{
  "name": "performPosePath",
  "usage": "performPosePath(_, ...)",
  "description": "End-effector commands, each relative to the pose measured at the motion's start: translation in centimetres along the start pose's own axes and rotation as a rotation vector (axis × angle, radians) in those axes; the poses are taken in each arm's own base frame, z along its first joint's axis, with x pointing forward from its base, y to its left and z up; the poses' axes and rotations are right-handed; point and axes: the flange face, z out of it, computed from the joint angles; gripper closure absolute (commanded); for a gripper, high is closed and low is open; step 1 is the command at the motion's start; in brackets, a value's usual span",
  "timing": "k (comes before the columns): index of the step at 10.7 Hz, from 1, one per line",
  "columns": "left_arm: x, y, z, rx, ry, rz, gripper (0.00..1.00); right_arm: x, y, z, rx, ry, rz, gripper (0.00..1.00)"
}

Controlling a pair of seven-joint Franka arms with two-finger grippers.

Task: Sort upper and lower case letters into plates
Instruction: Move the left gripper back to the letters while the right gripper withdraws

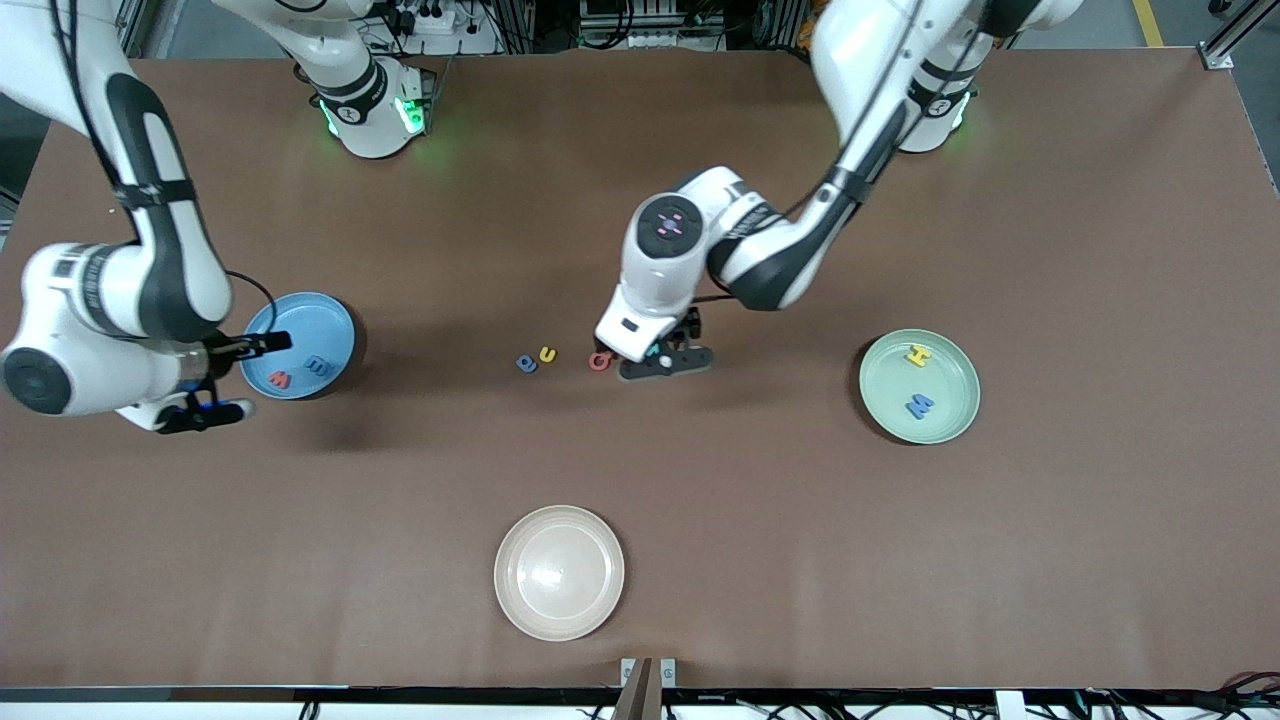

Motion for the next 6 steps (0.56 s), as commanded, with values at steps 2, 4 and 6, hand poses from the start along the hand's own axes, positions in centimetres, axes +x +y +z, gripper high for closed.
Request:
performPosePath(2, -2.0, 2.1, 2.9, -0.009, 0.073, -0.017, 0.0, -3.7, -0.3, -5.3, 0.014, -0.024, -0.005, 0.11)
performPosePath(4, -3.7, 3.7, 4.8, -0.012, 0.075, -0.035, 0.0, -3.9, -0.4, -5.3, 0.013, -0.032, -0.005, 0.11)
performPosePath(6, -4.8, 4.8, 6.5, 0.0, 0.098, -0.029, 0.0, -4.1, -0.9, -5.4, 0.01, -0.042, -0.004, 0.11)
